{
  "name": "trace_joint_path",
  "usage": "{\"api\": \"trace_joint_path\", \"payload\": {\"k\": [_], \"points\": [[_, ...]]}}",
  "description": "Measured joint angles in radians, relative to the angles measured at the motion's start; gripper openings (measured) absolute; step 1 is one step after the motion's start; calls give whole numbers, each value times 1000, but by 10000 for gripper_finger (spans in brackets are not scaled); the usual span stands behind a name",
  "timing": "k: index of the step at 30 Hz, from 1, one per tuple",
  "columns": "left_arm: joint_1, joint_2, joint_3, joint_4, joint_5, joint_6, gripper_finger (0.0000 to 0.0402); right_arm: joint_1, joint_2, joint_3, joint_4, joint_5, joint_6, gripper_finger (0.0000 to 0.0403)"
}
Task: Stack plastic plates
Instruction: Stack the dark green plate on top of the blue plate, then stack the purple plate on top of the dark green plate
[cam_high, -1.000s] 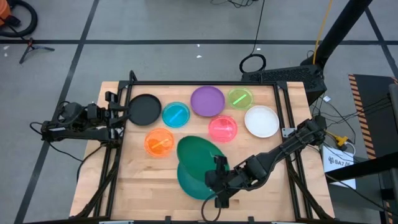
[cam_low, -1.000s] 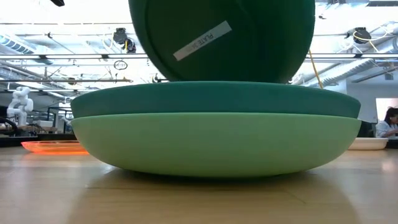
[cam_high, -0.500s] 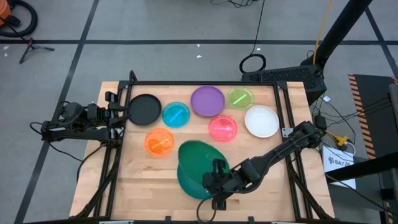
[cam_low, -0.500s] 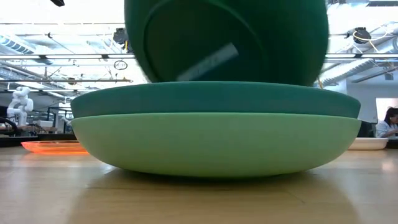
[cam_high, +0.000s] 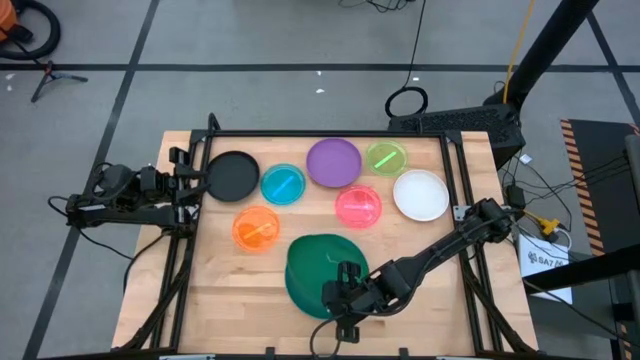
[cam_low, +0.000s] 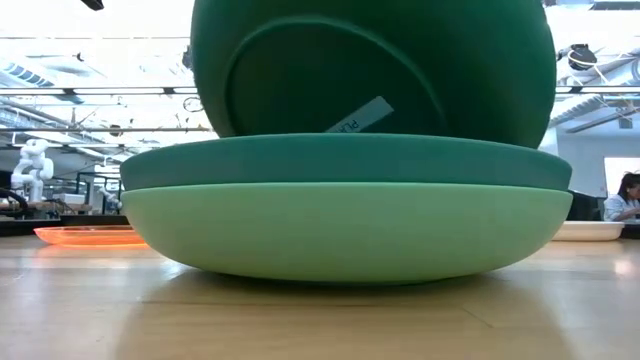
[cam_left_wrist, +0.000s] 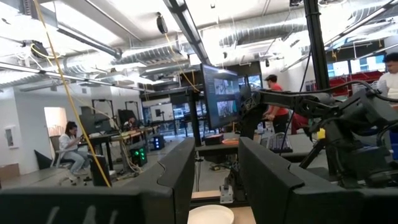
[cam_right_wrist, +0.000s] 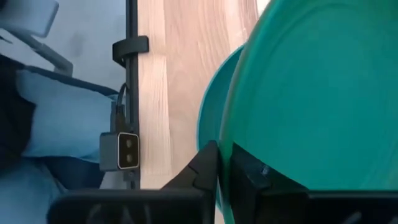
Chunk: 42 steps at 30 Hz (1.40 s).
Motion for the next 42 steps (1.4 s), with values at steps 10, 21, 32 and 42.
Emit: {"api": "trace_joint_path", "payload": {"k": [10, 21, 32, 42], "points": [[0, 0, 0, 0, 0, 0, 131, 0, 0, 0, 11, 3, 53, 74], [0, 0, 0, 0, 0, 0, 131, -1, 0, 0, 11, 7, 212, 104], [0, 0, 0, 0, 0, 0, 131, -54, 0, 0, -37, 85, 459, 81], [0, 0, 0, -3, 0, 0, 131, -157, -1, -1, -59, 48, 496, 61]]}}
